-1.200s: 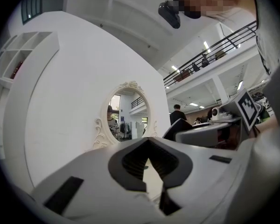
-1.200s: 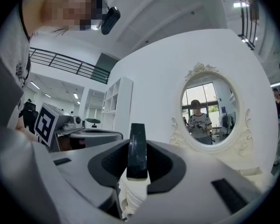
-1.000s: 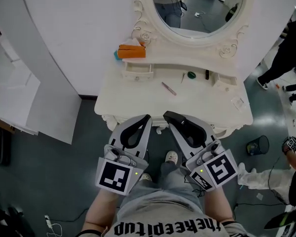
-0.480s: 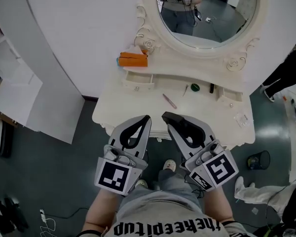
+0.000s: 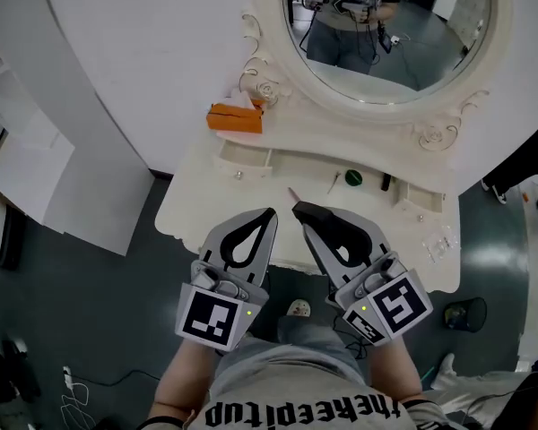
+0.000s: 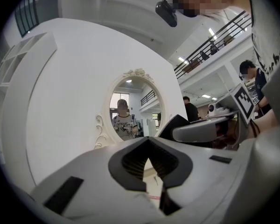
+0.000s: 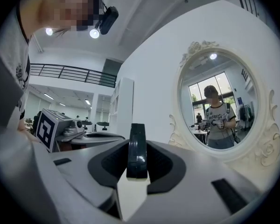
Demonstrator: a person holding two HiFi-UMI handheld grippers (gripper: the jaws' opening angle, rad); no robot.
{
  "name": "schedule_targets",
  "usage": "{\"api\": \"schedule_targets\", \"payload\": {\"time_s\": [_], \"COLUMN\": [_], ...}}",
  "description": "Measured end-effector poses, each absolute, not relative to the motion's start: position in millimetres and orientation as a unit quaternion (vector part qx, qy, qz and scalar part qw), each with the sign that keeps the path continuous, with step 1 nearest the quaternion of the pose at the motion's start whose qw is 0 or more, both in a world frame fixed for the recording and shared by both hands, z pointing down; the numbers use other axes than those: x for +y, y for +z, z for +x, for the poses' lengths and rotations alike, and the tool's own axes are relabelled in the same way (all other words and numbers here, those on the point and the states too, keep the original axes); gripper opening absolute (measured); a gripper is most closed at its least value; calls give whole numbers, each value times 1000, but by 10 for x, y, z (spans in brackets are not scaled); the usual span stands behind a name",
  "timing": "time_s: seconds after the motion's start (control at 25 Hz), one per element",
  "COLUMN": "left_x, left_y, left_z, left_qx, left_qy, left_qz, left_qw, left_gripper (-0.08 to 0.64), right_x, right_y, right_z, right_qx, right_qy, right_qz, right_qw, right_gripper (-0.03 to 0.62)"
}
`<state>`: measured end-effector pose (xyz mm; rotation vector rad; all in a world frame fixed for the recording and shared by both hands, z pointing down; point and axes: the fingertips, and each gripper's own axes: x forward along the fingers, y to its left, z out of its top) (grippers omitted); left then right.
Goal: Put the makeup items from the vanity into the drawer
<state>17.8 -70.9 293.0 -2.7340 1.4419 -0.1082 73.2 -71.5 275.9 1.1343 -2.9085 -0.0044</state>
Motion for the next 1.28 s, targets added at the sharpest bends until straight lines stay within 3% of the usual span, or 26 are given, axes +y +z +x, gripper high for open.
{"api": "schedule_targets", "payload": {"time_s": [0.64,1.28], "left_x": [-1101,-1118], "left_y": [2949,3057], "left_z": [566,486], "left_qx": [521,543], "left_qy": [-33,-43], "left_qz": [-853,-839], "left_qw": [13,7], "left_gripper": [34,34], "right_x": [-1206,-1284], "right_y": [2896,3030], "right_z": [1106,1046], "right_qx": [-956,-961], "right_qy": [8,19], "right_qz": [294,276], "right_qw": [10,6], "right_gripper": [118,118]}}
